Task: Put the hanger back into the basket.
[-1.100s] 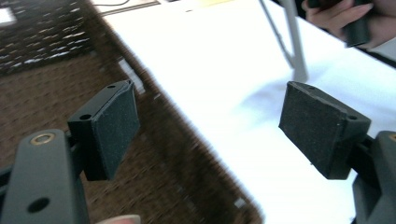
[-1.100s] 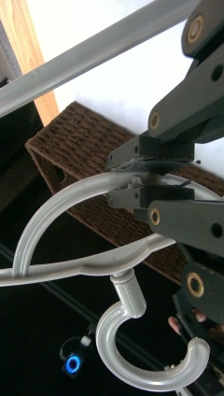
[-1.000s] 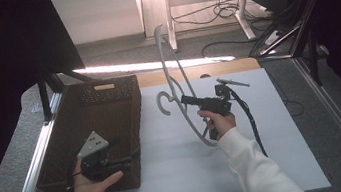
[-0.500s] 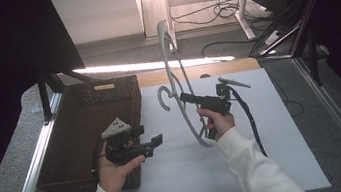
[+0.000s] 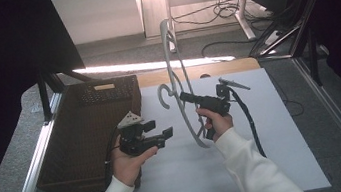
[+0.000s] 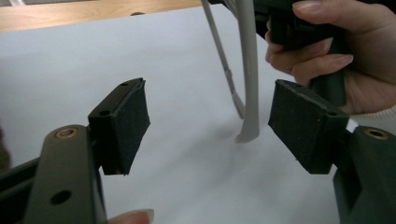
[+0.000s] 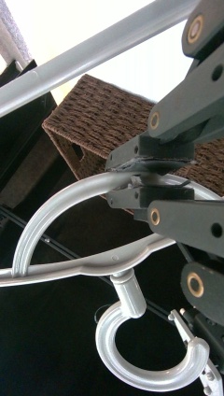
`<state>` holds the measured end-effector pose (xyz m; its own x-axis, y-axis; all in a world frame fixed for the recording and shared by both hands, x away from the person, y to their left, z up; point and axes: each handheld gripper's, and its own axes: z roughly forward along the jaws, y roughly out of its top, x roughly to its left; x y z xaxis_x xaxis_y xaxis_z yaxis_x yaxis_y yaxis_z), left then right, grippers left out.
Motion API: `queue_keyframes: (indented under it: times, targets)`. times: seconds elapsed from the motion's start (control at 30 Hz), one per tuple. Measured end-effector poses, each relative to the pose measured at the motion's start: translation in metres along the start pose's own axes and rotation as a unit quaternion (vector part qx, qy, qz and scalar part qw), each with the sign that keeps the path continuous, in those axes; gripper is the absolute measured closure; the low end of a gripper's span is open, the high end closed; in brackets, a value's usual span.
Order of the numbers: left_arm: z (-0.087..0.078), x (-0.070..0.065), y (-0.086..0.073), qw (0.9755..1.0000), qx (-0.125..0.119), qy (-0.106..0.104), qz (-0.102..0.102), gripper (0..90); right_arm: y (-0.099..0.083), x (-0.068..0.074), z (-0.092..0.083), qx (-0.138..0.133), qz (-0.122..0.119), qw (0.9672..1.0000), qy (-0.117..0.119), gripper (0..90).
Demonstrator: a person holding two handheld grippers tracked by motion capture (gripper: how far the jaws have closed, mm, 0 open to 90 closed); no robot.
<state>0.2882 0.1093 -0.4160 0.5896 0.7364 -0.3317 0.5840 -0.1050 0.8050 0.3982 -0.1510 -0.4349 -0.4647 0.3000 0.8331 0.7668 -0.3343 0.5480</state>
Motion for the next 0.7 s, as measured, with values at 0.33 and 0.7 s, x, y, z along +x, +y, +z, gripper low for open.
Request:
queue_keyframes:
  times: [0.33,0.7]
  targets:
    - [0.027,-0.007,0.005,0.9999,-0.007,-0.012,-0.007,37.0,-0.004,0.001,0.003,-0.015,0.016,0.9997,0.009,81.2]
    - [0.044,-0.008,0.009,0.9994,-0.021,-0.017,-0.023,50.6,-0.008,-0.001,0.007,-0.026,0.032,0.999,0.016,81.2]
